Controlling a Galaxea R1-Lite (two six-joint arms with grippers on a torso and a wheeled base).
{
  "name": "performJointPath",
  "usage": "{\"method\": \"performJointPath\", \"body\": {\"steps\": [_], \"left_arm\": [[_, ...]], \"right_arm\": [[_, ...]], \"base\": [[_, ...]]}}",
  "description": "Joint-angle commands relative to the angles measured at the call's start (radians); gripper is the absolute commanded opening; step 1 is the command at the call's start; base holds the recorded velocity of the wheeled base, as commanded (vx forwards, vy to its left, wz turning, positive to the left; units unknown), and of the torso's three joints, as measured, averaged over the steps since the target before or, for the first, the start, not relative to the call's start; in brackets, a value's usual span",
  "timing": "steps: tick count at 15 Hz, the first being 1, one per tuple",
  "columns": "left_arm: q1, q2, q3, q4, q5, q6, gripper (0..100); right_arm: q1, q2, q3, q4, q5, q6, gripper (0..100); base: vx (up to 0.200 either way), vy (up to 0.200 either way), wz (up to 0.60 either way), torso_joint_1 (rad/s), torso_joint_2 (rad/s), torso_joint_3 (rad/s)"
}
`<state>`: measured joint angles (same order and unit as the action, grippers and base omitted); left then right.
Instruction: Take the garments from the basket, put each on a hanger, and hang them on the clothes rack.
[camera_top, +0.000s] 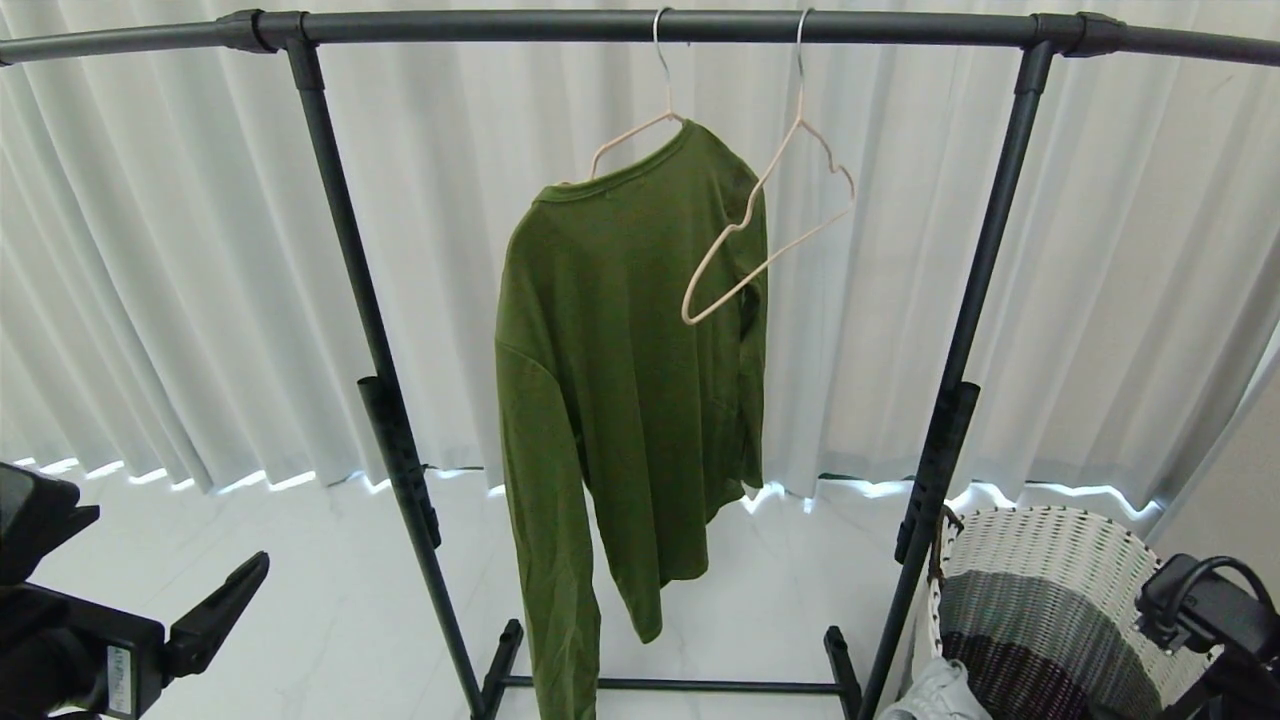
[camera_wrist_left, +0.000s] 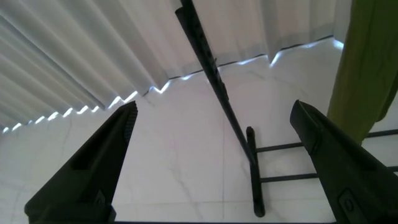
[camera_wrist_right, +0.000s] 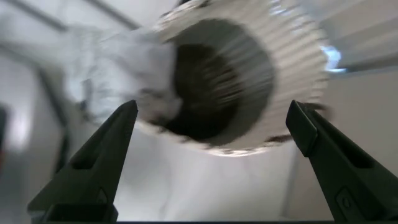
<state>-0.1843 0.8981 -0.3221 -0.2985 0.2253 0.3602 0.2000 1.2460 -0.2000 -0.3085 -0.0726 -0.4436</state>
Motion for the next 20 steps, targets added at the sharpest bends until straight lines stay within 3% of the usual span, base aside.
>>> {"method": "performJointPath", "body": {"steps": [1,4,7,8,11,15,18,20], "left_arm": [[-0.004,-0.013,0.002,-0.001,0.000,0.002,100],[-0.038,-0.008,0.002,-0.001,0.000,0.005,100],[-0.061,-0.008,0.002,-0.001,0.000,0.054,100],[-0.064,-0.010,0.002,-0.001,0.000,0.072,100],[-0.069,-0.011,0.002,-0.001,0.000,0.080,100],[-0.069,-0.010,0.003,-0.001,0.000,0.082,100],[-0.069,-0.010,0.005,-0.001,0.000,0.082,100],[-0.069,-0.008,0.006,-0.001,0.000,0.082,100]], "right_arm": [[0.137,0.171,0.001,-0.018,0.025,0.128,100],[0.309,0.400,-0.006,-0.155,-0.003,0.431,100],[0.392,0.687,-0.007,-0.365,-0.176,0.571,100],[0.401,0.765,-0.006,-0.434,-0.214,0.586,100],[0.403,0.865,-0.009,-0.538,-0.219,0.583,100],[0.400,0.943,-0.067,-0.538,-0.234,0.586,100],[0.397,1.026,-0.121,-0.538,-0.329,0.586,100],[0.397,1.035,-0.122,-0.538,-0.337,0.583,100]], "base": [[0.000,0.000,0.00,0.000,0.00,0.000],[0.000,0.000,0.00,0.000,0.00,0.000],[0.000,0.000,0.00,0.000,0.00,0.000],[0.000,0.000,0.00,0.000,0.00,0.000],[0.000,0.000,0.00,0.000,0.00,0.000],[0.000,0.000,0.00,0.000,0.00,0.000],[0.000,0.000,0.00,0.000,0.00,0.000],[0.000,0.000,0.00,0.000,0.00,0.000]]}}
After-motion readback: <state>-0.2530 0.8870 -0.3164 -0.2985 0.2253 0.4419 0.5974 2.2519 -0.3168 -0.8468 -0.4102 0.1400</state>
